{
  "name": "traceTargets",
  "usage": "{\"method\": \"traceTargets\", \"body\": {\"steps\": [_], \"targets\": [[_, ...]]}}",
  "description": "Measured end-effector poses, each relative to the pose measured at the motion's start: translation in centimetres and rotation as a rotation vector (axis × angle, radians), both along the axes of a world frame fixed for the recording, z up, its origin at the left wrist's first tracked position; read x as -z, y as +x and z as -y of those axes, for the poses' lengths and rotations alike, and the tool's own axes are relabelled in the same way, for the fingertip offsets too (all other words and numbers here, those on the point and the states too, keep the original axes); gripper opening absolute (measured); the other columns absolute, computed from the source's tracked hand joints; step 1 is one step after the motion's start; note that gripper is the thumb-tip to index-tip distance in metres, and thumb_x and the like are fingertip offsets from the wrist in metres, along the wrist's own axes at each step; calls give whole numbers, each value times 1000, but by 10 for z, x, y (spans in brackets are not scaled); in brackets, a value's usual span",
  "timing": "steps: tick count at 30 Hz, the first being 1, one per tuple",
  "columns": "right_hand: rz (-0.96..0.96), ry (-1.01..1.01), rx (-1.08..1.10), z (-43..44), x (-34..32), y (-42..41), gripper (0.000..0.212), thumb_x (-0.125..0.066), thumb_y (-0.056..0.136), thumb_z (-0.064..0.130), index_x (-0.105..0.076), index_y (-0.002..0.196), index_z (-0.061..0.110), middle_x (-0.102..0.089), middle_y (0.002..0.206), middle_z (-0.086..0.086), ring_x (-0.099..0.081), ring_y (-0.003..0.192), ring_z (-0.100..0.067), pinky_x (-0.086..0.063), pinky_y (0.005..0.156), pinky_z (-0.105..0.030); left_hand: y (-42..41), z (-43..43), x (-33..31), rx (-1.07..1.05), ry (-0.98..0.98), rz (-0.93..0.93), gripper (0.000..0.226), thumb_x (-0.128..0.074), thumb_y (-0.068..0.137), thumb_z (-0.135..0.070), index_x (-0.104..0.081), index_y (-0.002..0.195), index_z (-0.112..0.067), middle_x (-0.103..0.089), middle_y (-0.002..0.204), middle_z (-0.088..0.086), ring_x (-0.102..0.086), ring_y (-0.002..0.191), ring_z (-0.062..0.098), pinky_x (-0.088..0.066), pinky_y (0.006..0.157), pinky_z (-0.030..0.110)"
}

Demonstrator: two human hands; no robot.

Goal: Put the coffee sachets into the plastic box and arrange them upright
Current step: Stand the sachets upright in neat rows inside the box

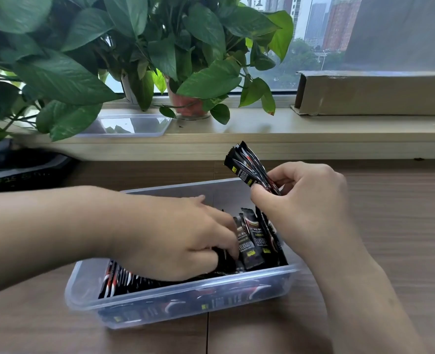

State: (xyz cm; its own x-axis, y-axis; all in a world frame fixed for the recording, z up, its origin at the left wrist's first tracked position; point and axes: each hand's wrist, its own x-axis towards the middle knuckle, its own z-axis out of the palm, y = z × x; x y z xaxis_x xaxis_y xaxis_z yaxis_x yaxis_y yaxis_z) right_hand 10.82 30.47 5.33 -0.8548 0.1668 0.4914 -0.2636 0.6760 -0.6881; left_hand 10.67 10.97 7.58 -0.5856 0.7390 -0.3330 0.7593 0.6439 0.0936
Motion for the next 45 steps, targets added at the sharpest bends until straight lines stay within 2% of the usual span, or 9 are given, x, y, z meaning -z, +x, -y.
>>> {"method": "traceTargets", "body": {"steps": [8,12,15,20,24,28,37,42,45], "targets": [[18,2,7,0,0,0,10,-76,69,32,-73,65,23,-61,51,12,-59,69,-2,-44,62,-17,-10,-7,-2,172,55,-298,39,-36,95,-29,-65,120,-31,-61,115,-5,-63,98,21,-51,85,38],[30,9,9,0,-1,-1,8,-75,68,33,-74,66,25,-61,51,11,-59,66,-2,-42,57,-13,-26,-25,6,246,159,-274,37,-47,84,-10,-77,105,-17,-72,115,4,-69,98,29,-45,74,27],[32,17,2,-1,-2,0,8,-76,69,33,-75,67,25,-61,51,10,-59,63,-5,-40,54,-12,-29,-31,6,253,184,-186,39,-46,82,-7,-78,104,-12,-70,112,15,-68,96,33,-41,78,27],[28,23,-7,-1,-2,-1,8,-76,70,33,-75,69,25,-62,53,9,-60,60,-6,-42,56,-17,-36,-23,3,255,0,-213,47,-51,94,-11,-55,131,-40,-53,119,2,-55,105,24,-51,82,44],[25,-4,-35,-1,-3,0,9,-76,71,28,-73,64,24,-62,47,11,-60,56,3,-40,50,-8,-37,-30,2,225,85,-170,34,-62,88,-10,-70,115,-28,-59,114,2,-54,106,21,-48,88,39],[-4,-17,-19,-2,-1,0,8,-77,69,29,-73,64,23,-64,51,11,-61,62,-3,-45,58,-18,-40,-27,0,239,176,-194,14,-67,82,-12,-74,92,-18,-69,99,0,-63,96,23,-52,81,41],[2,-11,-18,-1,-1,-1,11,-75,69,31,-72,62,23,-65,60,22,-60,66,-4,-45,59,-19,-14,-2,4,201,-1,-238,57,-28,84,-33,-45,137,-44,-55,122,-9,-47,116,13,-39,102,35],[-3,58,16,1,-2,2,10,-75,70,29,-72,64,22,-61,48,11,-59,66,-7,-45,62,-25,-6,5,11,141,-31,-191,60,-19,82,-39,-44,136,-44,-41,148,-16,-28,138,7,-11,117,34],[-3,132,34,4,-3,5,8,-74,71,28,-71,65,23,-56,46,14,-59,65,2,-40,59,-18,-4,2,14,128,16,-210,46,-22,93,-38,-55,125,-40,-54,130,-17,-41,126,7,-27,111,38]]}}
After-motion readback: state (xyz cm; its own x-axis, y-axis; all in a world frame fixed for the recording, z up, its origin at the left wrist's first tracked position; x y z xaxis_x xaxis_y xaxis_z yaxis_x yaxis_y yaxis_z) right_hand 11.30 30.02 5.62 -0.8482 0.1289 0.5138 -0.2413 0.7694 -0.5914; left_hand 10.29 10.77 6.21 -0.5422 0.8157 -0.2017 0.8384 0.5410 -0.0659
